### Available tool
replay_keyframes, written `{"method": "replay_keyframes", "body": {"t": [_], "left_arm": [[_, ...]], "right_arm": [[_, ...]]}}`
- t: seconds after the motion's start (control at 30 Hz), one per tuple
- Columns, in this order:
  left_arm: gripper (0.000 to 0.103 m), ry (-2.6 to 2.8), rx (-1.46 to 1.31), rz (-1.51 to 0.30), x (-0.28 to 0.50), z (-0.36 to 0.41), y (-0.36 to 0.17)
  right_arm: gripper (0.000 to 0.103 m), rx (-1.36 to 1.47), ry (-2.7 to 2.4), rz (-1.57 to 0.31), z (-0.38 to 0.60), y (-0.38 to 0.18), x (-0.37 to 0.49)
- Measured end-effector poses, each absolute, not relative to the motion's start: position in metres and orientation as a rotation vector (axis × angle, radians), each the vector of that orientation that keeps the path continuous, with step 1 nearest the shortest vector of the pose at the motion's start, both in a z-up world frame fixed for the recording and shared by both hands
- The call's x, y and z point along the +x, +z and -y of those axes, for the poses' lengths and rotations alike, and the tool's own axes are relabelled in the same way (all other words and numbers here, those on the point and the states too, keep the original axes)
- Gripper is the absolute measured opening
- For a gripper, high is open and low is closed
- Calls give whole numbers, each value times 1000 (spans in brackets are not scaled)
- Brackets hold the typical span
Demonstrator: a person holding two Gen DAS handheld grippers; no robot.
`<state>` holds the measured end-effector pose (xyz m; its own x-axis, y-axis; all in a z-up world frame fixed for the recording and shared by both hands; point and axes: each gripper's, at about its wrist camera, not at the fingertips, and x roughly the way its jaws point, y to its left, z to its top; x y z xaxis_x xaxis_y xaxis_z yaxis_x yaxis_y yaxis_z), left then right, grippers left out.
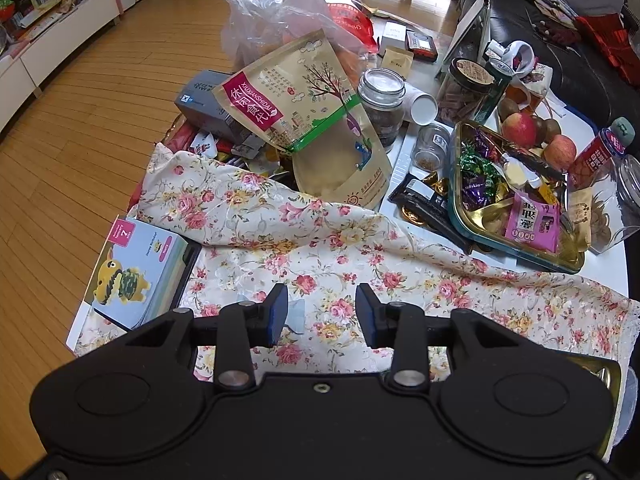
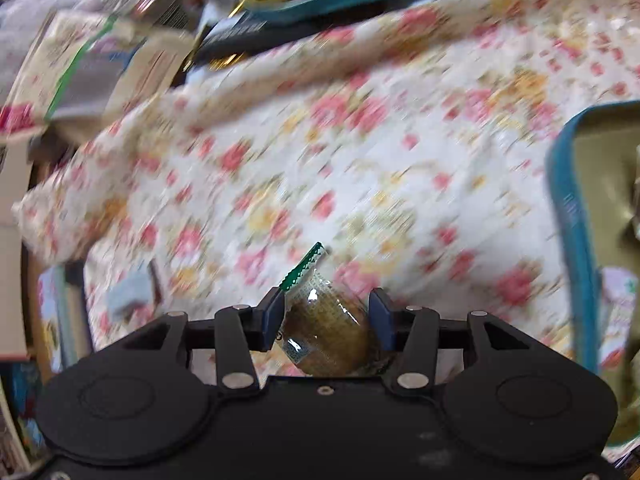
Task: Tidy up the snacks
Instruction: 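Lower the right gripper and close it on the white-blue wafer bar, then grasp the round biscuit in clear wrap with the left gripper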
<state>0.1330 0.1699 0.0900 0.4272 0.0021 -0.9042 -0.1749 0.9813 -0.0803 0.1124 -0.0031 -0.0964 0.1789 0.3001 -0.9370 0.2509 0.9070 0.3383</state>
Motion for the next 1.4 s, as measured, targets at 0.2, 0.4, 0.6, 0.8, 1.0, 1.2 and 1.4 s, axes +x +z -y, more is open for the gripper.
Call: {"method": "replay_keyframes", "body": {"t": [0.2,0.4,0.6,0.8,1.0,1.2,1.4], "left_arm": [[47,140,-228,-1087,134,-198,102],[47,262,-281,-1026,138,-235,115],[47,368,-360,-994,137,-270,119],[47,398,-451,-999,136,-291,117],[47,391,-478,-1005,136,-296,115],[47,361,-463,-1012,137,-288,115],[47,310,-402,-1025,139,-265,114]], "right_arm": [[50,282,91,-1227,-30,-60,114],[50,112,280,-1152,-76,-41,128],[50,16,434,-1097,-143,-51,138],[48,-154,594,-1049,-205,-65,139],[38,-355,618,-1066,-226,-87,140],[25,-331,505,-1138,-169,-96,156],[25,-183,300,-1201,-82,-97,176]]}}
